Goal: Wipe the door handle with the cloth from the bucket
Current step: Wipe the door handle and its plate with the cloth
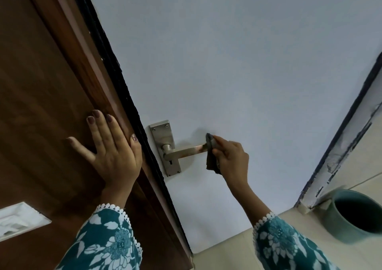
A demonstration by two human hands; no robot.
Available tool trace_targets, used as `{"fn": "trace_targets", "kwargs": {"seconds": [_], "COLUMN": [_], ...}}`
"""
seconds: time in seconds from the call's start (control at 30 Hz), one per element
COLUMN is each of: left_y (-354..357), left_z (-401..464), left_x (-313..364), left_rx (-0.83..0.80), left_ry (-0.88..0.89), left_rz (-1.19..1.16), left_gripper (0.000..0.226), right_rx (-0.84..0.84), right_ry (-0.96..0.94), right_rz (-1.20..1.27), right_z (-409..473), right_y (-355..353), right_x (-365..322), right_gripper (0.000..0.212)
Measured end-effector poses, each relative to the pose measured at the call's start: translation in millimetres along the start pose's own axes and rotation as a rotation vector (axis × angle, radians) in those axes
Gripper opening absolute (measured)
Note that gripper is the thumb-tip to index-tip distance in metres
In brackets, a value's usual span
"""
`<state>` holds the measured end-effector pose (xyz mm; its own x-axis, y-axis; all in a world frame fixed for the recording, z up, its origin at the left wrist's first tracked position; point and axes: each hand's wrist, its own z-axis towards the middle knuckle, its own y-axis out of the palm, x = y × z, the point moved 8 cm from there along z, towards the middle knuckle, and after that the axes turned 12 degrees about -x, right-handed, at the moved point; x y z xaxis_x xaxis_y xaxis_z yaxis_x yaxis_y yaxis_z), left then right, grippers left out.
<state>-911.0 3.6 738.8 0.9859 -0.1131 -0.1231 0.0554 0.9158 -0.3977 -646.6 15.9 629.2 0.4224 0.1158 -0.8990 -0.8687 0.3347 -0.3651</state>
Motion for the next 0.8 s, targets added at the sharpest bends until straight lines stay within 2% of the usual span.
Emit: {"fn": "trace_targets", "kwargs": {"seconds": [0.07,0.13,0.23,0.33,0.43,0.57,0.63,0.73,0.8], "left_y": [0,0,-2,-3,-3,-2,-2,-2,-1], "left_z": [0,0,0,1,0,-1,0,0,0], "left_x": [-1,0,1,2,1,0,0,1,2], "left_rx": [-0.008,-0.005,0.017,0.025,0.028,0.034,0.032,0.027,0.031], "left_ry": [-0.01,-0.014,-0.01,-0.005,-0.005,-0.01,-0.013,-0.014,-0.023], "left_rz": [0.006,0.008,0.003,0.004,0.0,-0.009,-0.008,-0.016,-0.019], "left_gripper": [0.063,0.063,0.064,0.064,0.064,0.064,0.063,0.062,0.062], "right_rx": [-0.001,-0.002,0.011,-0.026,-0.125,-0.281,-0.259,-0.153,-0.148], "right_ry": [-0.078,-0.034,0.161,0.423,0.576,0.663,0.65,0.632,0.616], "right_rz": [-0.157,-0.116,0.326,0.893,1.25,1.384,1.412,1.435,1.517], "right_z": [6,7,-4,-18,-26,-44,-43,-32,-24], "right_y": [6,10,18,42,72,125,132,107,95], "right_x": [-6,3,22,35,34,18,16,34,48], "right_gripper": [0.038,0.039,0.038,0.028,0.022,0.026,0.025,0.024,0.021]}}
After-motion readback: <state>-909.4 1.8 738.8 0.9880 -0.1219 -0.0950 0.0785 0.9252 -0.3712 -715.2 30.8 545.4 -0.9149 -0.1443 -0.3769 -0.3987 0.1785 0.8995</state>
